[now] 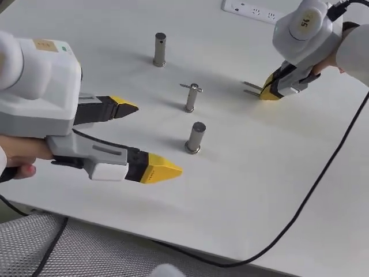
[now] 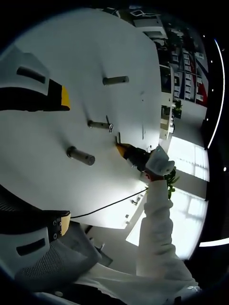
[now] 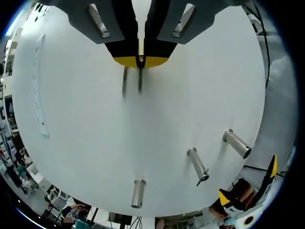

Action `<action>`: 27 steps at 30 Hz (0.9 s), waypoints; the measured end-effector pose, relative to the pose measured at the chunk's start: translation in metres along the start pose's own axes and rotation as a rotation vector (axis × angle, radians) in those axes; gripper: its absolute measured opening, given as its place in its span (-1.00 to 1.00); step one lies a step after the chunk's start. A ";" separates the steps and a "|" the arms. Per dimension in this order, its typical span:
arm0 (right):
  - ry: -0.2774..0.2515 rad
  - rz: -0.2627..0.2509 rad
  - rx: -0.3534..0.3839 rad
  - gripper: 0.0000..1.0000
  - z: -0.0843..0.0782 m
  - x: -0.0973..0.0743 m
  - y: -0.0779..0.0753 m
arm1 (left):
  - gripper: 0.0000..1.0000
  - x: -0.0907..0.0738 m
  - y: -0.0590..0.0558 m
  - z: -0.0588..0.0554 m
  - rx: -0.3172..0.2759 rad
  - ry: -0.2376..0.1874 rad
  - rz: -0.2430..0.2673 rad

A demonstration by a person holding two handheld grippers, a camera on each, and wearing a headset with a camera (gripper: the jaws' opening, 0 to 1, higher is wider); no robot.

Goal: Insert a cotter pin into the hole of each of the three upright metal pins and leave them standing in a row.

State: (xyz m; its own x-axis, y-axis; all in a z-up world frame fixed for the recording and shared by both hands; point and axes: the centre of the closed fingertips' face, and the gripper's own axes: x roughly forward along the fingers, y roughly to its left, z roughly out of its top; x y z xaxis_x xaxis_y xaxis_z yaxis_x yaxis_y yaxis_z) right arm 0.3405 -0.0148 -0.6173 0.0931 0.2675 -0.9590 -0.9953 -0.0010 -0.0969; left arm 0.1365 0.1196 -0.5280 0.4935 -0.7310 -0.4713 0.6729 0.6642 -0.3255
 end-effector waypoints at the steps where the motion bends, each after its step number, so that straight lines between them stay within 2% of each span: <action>1: 0.001 -0.003 0.004 -1.00 0.000 -0.001 0.002 | 0.69 -0.001 -0.001 0.001 0.004 0.000 0.002; 5: 0.006 0.012 -0.003 -1.00 0.001 -0.002 0.007 | 0.67 -0.002 -0.001 0.003 0.005 0.000 0.006; 8: -0.006 0.053 -0.020 -1.00 0.003 -0.003 0.020 | 0.65 -0.001 -0.006 0.005 0.010 0.002 0.008; 12: -0.002 0.049 -0.045 -1.00 0.003 -0.012 0.032 | 0.61 0.000 -0.011 0.005 0.012 0.017 0.012; 15: -0.023 0.043 -0.045 -1.00 0.005 -0.018 0.036 | 0.59 0.001 -0.016 0.007 0.010 0.015 0.009; 18: -0.073 0.060 -0.057 -1.00 0.011 -0.025 0.045 | 0.60 0.000 -0.008 0.007 0.009 0.010 0.017; 19: -0.081 0.060 -0.031 -1.00 0.010 -0.028 0.048 | 0.59 0.001 -0.007 0.007 0.007 0.010 0.019; 21: -0.090 0.052 -0.044 -1.00 0.009 -0.032 0.052 | 0.59 0.002 -0.007 0.008 -0.001 0.008 0.015; 23: -0.113 0.044 -0.042 -1.00 0.010 -0.037 0.056 | 0.57 0.005 -0.010 0.010 -0.006 0.004 -0.003; 25: -0.121 0.034 -0.048 -1.00 0.010 -0.041 0.061 | 0.50 0.007 -0.006 0.012 -0.004 0.000 -0.013; 27: -0.136 0.017 -0.050 -1.00 0.012 -0.046 0.066 | 0.46 0.010 -0.010 0.015 -0.013 -0.015 -0.029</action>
State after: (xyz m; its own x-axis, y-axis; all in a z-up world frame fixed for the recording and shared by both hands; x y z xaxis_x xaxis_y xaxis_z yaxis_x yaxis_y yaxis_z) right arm 0.2707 -0.0154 -0.5759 0.0688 0.3949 -0.9162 -0.9937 -0.0541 -0.0980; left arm 0.1432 0.1034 -0.5170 0.4819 -0.7523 -0.4492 0.6798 0.6445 -0.3501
